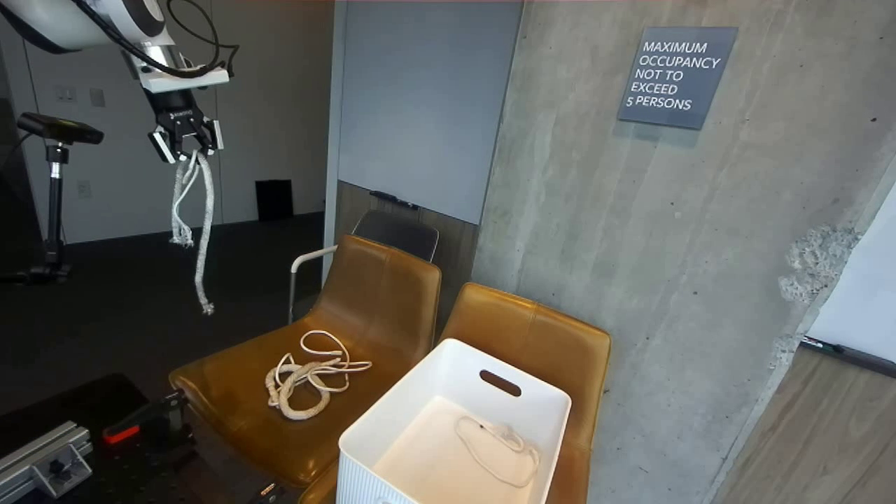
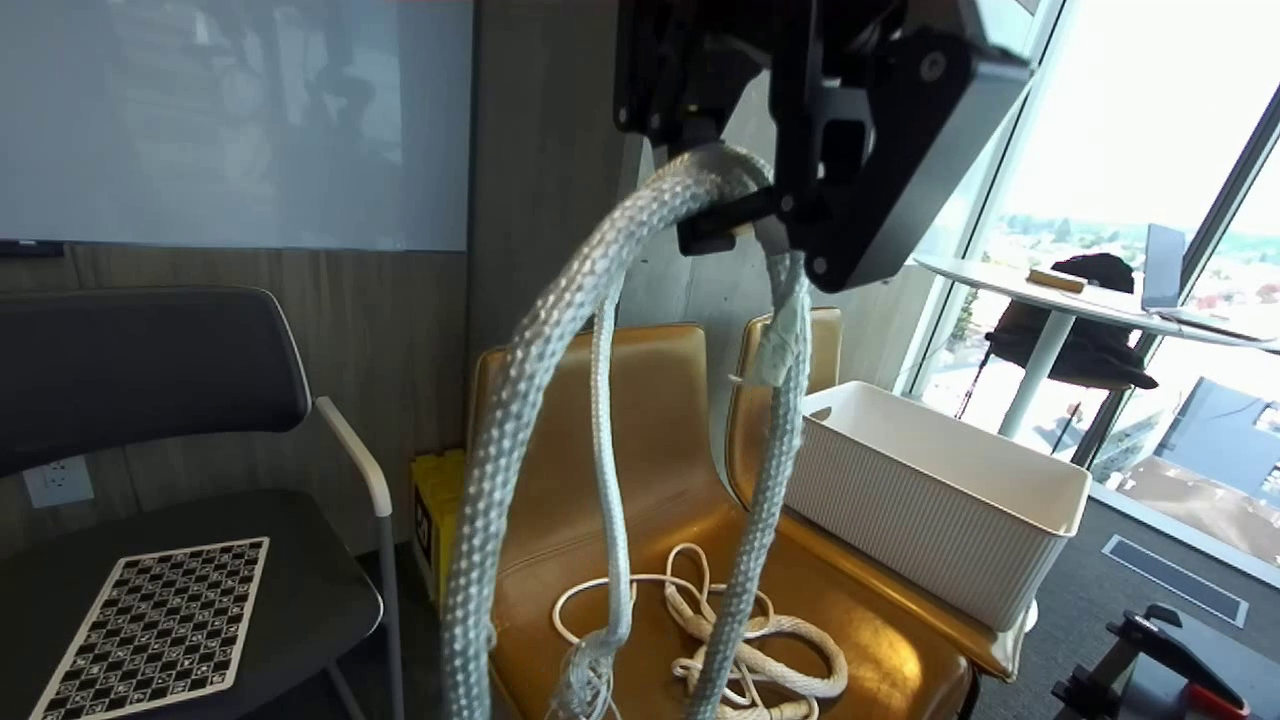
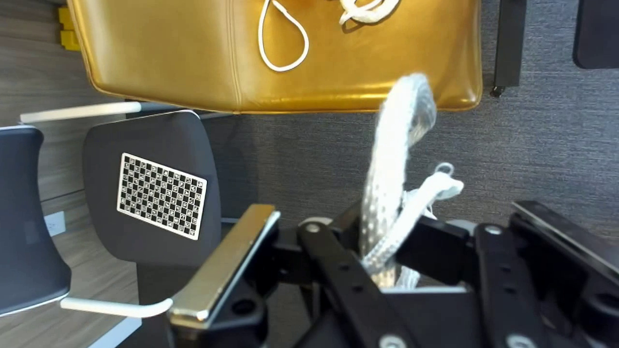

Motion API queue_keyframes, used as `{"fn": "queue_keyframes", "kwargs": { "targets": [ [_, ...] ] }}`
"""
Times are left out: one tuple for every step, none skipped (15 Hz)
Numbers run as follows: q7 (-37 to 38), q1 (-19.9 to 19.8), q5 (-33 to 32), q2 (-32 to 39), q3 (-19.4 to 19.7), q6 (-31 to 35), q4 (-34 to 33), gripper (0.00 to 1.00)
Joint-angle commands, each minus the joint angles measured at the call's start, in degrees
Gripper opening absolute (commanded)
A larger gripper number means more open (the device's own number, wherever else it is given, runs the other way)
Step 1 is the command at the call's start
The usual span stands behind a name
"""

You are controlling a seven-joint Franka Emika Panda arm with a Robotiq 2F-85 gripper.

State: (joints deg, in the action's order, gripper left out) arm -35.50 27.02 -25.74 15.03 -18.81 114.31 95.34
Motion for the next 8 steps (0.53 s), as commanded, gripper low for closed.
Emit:
{"fn": "queue_keyframes", "kwargs": {
  "targets": [
    [0.97,-2.83,2.08,-1.68,-0.22,1.18,4.02,0.0],
    [0.65,-3.91,2.94,-2.09,-0.05,2.23,5.6,0.0],
    [0.25,-5.39,4.04,-2.77,0.26,3.63,7.78,0.0],
    [0.2,-6.9,5.02,-3.22,0.71,5.12,10.15,0.0],
    [0.57,-8.31,5.19,-3.52,1.44,6.44,12.48,0.0],
    [-0.1,-9.95,6.0,-3.48,1.91,8.43,14.66,0.0],
    [0.37,-11.26,5.68,-3.47,2.63,10.73,17.52,0.0],
    [-0.24,-12.82,6.31,-3.57,3.2,13.18,19.96,0.0]
  ]
}}
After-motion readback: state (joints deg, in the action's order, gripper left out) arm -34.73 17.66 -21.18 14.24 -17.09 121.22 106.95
